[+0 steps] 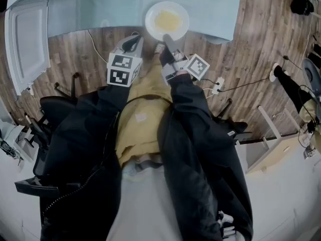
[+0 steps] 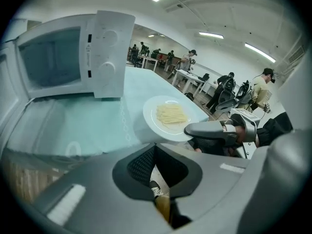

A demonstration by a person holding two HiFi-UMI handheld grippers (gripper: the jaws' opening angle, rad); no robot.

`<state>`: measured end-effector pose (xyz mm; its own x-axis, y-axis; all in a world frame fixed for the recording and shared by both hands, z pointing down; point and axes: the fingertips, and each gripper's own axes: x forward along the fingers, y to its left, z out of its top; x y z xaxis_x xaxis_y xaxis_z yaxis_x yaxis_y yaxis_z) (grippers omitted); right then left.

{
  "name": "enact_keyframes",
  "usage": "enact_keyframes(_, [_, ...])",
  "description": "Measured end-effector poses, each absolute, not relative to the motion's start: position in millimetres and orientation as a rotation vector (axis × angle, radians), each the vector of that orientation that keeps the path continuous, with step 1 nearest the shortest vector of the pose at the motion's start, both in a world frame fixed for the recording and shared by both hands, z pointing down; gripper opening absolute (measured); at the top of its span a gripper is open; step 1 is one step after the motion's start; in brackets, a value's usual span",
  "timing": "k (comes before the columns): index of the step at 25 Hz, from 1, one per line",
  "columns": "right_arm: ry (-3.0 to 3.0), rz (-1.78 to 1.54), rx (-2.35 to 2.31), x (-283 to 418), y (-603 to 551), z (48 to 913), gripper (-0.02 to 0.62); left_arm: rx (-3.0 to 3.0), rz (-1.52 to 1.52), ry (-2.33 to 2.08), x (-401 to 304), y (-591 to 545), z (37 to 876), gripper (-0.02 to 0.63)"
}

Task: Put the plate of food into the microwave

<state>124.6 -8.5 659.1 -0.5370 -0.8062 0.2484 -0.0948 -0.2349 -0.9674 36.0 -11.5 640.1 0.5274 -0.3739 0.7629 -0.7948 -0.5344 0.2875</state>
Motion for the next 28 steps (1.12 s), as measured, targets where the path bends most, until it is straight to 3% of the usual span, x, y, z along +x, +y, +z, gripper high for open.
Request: enact_keyframes(28, [1.922,-2.085,-0.759,-69.5,-73.4,638.0,0.011,1.81,0.601,-1.325,-129.4,-31.9,638.5,-0.005])
